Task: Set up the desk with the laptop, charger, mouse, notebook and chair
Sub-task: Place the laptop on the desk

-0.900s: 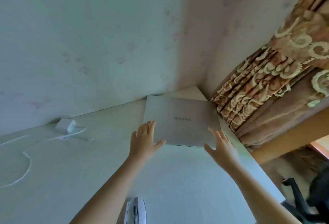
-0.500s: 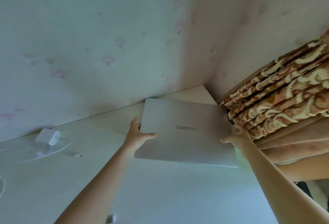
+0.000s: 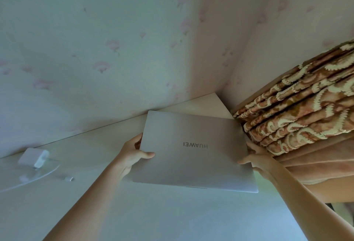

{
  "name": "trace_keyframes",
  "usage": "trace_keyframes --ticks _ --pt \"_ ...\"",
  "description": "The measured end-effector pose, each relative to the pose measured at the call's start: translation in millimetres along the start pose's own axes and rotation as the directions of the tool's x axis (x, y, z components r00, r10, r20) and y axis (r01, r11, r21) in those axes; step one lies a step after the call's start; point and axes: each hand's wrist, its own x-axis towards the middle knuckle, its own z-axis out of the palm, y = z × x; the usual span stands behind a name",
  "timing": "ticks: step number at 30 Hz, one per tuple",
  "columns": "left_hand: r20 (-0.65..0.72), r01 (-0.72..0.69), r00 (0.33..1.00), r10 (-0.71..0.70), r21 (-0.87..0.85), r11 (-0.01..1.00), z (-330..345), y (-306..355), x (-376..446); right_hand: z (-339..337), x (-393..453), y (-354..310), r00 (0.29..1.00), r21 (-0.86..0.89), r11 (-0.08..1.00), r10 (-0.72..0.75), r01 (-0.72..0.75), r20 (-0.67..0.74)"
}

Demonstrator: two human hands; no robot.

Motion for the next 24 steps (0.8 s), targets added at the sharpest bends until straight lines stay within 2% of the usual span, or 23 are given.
trace_keyframes --ticks 4,9,14,24 --pt "0.062 0.014 0.998 -0.012 -0.029 0.999 -13.2 -12.2 -6.9 6.5 -17.7 7.7 0.997 0.045 0.997 -0.065 0.063 0.049" --pt "0.049 0.031 0.998 -0.028 -0.047 0.998 -36.3 -26.6 -37.8 9.9 -42.4 20.4 0.989 0.044 0.994 -0.106 0.102 0.107" --pt "-0.015 0.01 1.0 -0.011 -0.072 0.997 -64.6 -48.0 -89.7 23.6 -79.3 21.5 0.967 0.03 0.979 -0.203 0.201 0.152" --pt "-0.254 -0.053 0.967 0.013 -0.149 0.987 -144.8 -83.8 -279.1 98.5 -183.1 28.7 0.836 0.004 0.938 -0.312 0.347 0.452"
